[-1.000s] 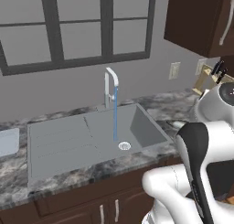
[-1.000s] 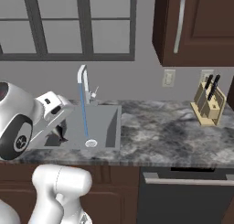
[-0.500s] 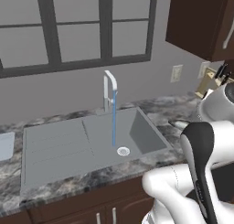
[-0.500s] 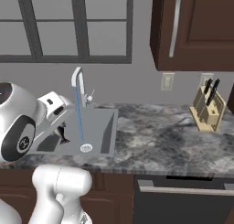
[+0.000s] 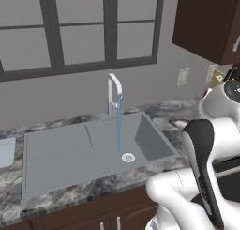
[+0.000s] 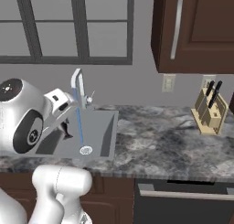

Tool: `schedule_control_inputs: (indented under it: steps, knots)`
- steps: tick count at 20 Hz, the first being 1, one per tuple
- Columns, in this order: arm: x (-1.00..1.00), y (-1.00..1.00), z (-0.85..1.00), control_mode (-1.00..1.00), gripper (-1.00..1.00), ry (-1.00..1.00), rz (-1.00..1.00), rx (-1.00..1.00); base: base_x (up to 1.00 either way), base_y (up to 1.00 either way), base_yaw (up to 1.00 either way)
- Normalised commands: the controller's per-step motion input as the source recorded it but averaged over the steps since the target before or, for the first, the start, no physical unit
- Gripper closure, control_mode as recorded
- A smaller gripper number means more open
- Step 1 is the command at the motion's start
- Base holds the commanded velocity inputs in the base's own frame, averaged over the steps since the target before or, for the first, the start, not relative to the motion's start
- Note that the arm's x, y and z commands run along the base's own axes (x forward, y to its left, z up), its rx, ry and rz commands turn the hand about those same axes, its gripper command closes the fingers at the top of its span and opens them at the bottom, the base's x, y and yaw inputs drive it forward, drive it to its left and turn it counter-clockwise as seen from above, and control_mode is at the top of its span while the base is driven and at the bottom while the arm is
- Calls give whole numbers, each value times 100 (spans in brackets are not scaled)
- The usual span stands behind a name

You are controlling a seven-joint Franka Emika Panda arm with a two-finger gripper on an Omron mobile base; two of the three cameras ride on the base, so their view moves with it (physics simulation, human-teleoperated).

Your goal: Take the fish out of the fridge, briefly rinse it in the sink, and place it on the tray next to the sink.

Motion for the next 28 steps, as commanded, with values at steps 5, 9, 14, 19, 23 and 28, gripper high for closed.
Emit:
schedule_control_inputs:
  steps: [5,9,14,19,23,28]
  knots:
    - [74,0,-10,-100,100,0,4,11,0,0,0]
    - [58,0,-28,-100,100,5,5,21,0,0,0]
    - [46,0,-35,-100,100,11,7,28,0,0,0]
    - [7,4,-22,-100,100,6,5,30,0,0,0]
    - [18,48,-16,-100,100,2,0,16,0,0,0]
    - [52,17,-7,-100,100,4,0,3,0,0,0]
